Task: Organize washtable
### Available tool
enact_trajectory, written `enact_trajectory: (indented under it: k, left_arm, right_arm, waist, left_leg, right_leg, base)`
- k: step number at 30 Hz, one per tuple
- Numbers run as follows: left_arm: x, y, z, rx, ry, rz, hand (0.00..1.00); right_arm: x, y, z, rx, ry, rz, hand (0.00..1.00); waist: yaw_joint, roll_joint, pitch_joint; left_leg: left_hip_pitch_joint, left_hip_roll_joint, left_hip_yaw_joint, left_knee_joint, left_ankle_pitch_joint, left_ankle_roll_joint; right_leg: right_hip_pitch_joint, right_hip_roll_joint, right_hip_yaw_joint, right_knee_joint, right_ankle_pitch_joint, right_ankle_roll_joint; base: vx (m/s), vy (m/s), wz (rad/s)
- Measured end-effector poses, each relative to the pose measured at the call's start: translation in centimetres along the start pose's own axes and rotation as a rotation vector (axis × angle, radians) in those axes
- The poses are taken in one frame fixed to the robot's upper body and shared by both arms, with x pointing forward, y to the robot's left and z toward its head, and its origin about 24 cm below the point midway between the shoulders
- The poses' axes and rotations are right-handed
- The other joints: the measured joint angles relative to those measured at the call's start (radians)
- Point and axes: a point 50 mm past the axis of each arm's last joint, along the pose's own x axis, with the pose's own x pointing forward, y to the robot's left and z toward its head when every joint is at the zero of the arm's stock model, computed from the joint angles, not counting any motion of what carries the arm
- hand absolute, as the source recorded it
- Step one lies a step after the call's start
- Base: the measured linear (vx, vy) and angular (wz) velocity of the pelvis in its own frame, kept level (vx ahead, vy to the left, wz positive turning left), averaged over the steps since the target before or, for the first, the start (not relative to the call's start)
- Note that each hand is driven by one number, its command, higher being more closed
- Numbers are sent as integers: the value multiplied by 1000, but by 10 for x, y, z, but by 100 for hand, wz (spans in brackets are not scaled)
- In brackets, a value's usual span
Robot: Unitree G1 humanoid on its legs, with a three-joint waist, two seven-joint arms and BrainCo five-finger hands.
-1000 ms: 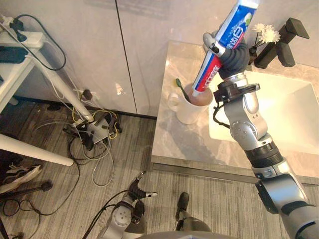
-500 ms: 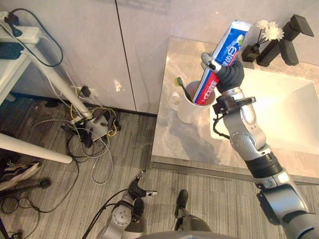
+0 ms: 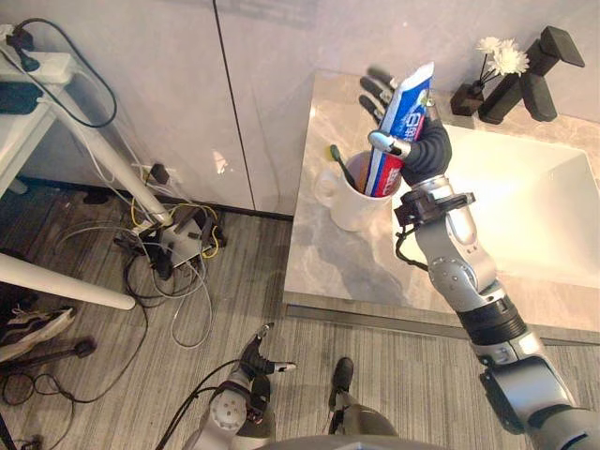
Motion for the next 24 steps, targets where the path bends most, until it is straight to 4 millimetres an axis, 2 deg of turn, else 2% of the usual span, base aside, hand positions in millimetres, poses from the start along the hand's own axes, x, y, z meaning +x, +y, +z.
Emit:
enact_trajectory:
  k: [16,20,24]
  left_arm:
    - [0,2,-1,0,3,16,0]
    - [0,2,-2,17,6,12,0]
    - [0,2,-4,19,14,11,0]
  right_arm:
    - [0,10,13,19,-64,44,0]
    - [-2,16,21,27,-109,71,0]
    - [-6,9,26,24,-140,37,0]
  waist:
    - [-3,-2,-2]
    - [-18,-4,-6]
    - [-25,-17,-22]
  left_leg:
    - [2,0,6,1,0,0]
    - [16,0,10,1,0,0]
    - [20,-1,19,0,0,0]
  right_leg:
    - [1,0,8,7,0,0]
    - [4,0,11,11,0,0]
    - [4,1,19,11,0,0]
  base:
    - [-3,1,-1]
    - [-2,4,-3]
    - [-8,1,-7]
